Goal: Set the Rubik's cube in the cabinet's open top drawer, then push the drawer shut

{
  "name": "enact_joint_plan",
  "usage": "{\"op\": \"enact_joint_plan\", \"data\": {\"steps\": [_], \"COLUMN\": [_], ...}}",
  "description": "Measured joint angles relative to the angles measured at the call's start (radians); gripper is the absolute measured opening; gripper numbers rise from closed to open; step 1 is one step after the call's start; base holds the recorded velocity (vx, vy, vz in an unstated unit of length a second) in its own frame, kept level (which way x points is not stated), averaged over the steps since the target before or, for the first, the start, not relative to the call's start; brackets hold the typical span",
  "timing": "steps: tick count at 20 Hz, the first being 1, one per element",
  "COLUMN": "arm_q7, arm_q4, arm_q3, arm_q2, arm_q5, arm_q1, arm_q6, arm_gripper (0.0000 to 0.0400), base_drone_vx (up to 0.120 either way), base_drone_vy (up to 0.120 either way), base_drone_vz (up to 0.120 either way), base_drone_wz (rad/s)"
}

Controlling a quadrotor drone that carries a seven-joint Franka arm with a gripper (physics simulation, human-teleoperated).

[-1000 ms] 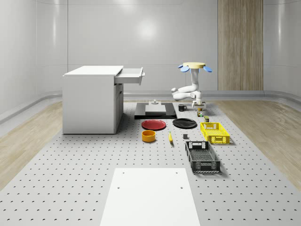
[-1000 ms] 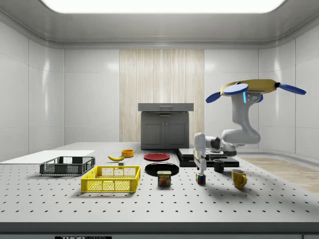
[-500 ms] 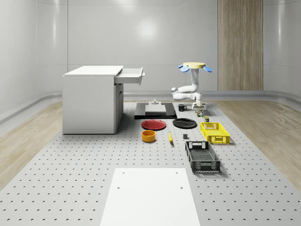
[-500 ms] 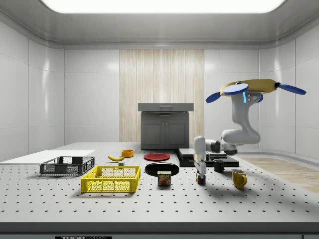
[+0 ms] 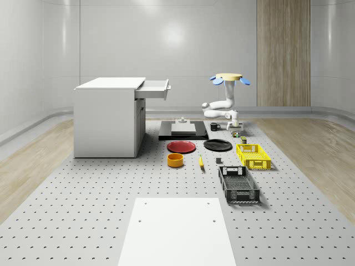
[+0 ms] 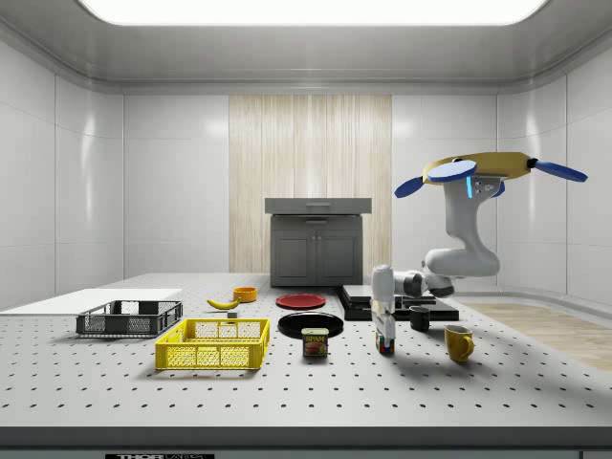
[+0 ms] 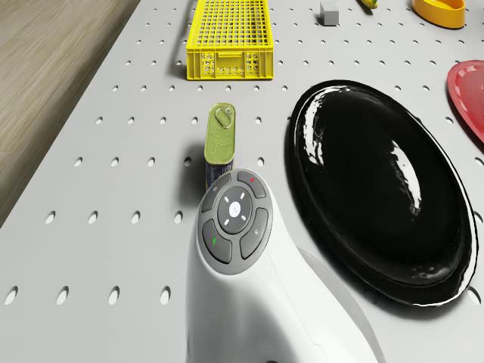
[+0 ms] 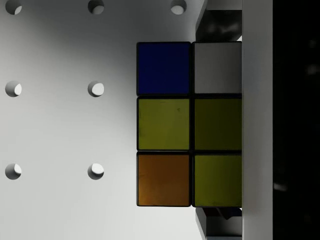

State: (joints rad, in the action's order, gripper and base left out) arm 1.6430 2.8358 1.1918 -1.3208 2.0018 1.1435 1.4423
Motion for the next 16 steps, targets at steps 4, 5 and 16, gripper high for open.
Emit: {"op": "enact_joint_plan", "data": {"steps": [4, 5, 16], "arm_q7": [0.002, 0.003, 0.009], "arm_q4": [-0.015, -0.017, -0.027], "arm_q3": [-0.013, -0.015, -0.022], "arm_q2": [-0.007, -0.009, -0.027], "arm_q5": [0.012, 0.014, 0.015], "arm_q1": [0.013, 0.016, 0.030], "arm_q6": [0.016, 0.020, 0.043], "arm_gripper": [0.0400, 0.0400, 0.0339], "base_drone_vx": [0.000, 0.000, 0.000], "base_drone_vy": [0.000, 0.000, 0.000], "base_drone_vz": [0.000, 0.000, 0.000], "base_drone_wz": [0.000, 0.000, 0.000]}}
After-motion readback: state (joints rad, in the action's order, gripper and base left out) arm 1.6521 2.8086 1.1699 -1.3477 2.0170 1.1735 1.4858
